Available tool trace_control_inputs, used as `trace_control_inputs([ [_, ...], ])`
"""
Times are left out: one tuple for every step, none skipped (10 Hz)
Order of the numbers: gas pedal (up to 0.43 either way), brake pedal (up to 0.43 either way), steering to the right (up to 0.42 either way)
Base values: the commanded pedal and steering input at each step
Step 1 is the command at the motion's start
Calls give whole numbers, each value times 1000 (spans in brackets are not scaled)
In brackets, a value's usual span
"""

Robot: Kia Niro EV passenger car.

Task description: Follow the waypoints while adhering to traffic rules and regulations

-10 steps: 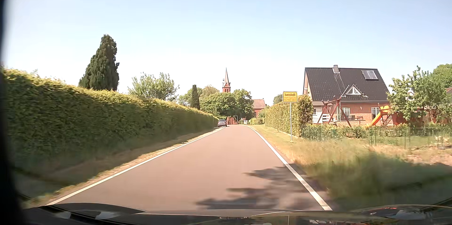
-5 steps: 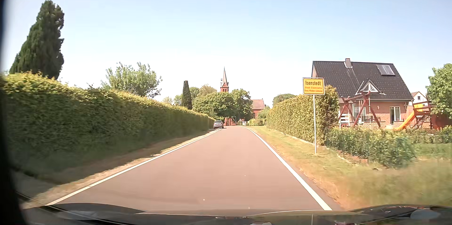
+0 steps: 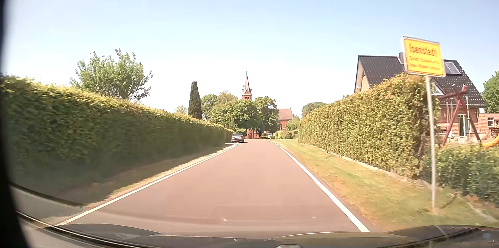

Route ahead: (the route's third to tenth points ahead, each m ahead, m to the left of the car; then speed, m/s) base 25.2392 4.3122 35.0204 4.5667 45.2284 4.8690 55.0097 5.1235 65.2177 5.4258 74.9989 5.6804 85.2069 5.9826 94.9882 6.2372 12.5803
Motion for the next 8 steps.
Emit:
trace_control_inputs([
  [177,0,-1],
  [177,0,-1],
  [177,0,-1],
  [177,0,-1],
  [177,0,-1],
  [177,0,-2],
  [177,0,-2],
  [169,0,-3],
])
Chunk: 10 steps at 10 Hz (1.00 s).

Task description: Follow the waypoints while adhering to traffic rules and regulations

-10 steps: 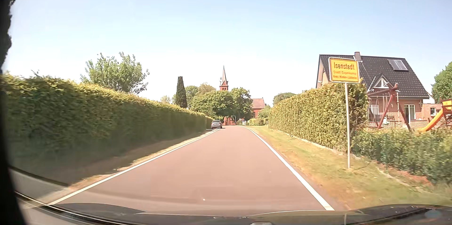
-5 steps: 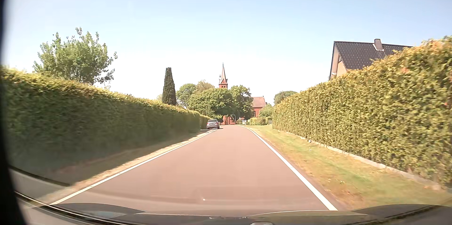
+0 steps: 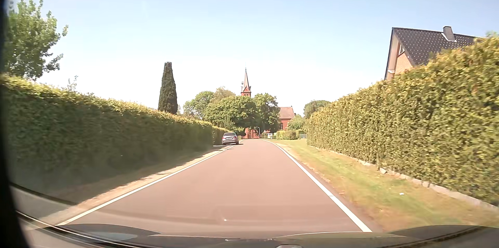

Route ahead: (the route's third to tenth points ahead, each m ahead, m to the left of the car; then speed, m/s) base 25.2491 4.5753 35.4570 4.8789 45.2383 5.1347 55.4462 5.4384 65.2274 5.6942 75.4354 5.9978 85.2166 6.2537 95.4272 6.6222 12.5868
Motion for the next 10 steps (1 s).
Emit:
trace_control_inputs([
  [169,0,-3],
  [157,0,-3],
  [157,0,-3],
  [157,0,-3],
  [157,0,-3],
  [157,0,-3],
  [157,0,-3],
  [157,0,-3],
  [157,0,-3],
  [157,0,-3],
])
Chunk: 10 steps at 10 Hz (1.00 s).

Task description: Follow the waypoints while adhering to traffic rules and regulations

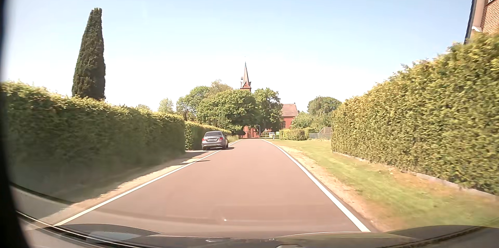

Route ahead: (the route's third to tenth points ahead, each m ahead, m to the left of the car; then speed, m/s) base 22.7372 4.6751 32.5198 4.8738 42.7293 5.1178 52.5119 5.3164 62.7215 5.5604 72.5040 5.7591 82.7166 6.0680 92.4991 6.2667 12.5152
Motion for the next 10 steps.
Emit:
trace_control_inputs([
  [157,0,-4],
  [157,0,-4],
  [157,0,-5],
  [157,0,-5],
  [157,0,-5],
  [157,0,-5],
  [157,0,-5],
  [157,0,-6],
  [157,0,-9],
  [169,0,-9],
])
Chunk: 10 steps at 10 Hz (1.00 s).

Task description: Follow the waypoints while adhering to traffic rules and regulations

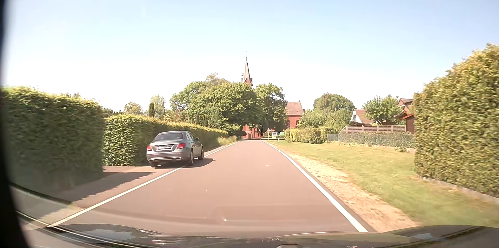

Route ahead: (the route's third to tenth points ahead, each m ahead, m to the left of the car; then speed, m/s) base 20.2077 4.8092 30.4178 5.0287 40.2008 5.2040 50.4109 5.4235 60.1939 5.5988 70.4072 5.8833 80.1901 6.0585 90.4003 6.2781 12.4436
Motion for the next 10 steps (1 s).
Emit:
trace_control_inputs([
  [169,0,-9],
  [169,0,-10],
  [169,0,-9],
  [169,0,-9],
  [169,0,-10],
  [169,0,-9],
  [169,0,-9],
  [169,0,-9],
  [169,0,-9],
  [169,0,-9],
])
